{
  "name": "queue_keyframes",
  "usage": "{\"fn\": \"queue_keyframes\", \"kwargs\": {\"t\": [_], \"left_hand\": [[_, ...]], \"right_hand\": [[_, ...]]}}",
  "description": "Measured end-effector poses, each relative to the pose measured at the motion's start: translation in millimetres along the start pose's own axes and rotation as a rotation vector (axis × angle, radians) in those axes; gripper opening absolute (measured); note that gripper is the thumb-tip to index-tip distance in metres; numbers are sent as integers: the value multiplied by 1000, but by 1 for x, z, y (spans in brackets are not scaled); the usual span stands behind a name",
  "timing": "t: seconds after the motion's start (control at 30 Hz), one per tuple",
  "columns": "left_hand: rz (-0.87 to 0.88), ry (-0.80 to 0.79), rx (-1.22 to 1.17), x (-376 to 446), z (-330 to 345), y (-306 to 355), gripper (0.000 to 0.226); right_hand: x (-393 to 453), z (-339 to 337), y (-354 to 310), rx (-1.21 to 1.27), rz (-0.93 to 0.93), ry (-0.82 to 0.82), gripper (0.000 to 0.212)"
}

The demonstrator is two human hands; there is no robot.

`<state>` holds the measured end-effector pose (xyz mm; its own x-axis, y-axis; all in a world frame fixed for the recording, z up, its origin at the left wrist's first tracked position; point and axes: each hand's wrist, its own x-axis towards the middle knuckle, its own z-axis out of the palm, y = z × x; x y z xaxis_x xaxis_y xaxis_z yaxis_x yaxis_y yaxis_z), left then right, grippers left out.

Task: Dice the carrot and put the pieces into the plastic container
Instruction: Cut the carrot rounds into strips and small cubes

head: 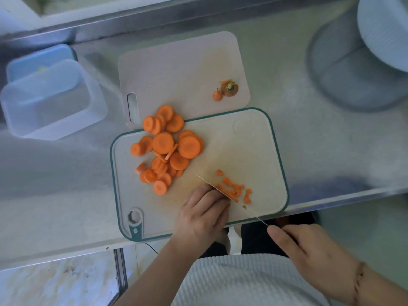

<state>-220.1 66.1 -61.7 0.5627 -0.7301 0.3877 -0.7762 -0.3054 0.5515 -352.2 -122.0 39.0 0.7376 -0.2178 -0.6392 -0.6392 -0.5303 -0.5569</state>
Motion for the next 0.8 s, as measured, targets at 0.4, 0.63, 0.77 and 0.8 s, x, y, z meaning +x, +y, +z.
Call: {"fn": "queue_keyframes", "kwargs": {"t": [0.4,0.63,0.77,0.8], "left_hand": [[-53,1,-111,3,4,-2,3],[-28,37,-50,-3,3,-3,8],[-20,43,-67,-5,5,-3,6],[-15,41,-67,-5,5,-3,7]], "right_hand": [[34,4,-21,-16,22,-48,65],[19,-10,-10,80,-24,-40,61],[11,-6,0,19,-33,-26,67],[10,-6,2,17,-24,-30,68]]}}
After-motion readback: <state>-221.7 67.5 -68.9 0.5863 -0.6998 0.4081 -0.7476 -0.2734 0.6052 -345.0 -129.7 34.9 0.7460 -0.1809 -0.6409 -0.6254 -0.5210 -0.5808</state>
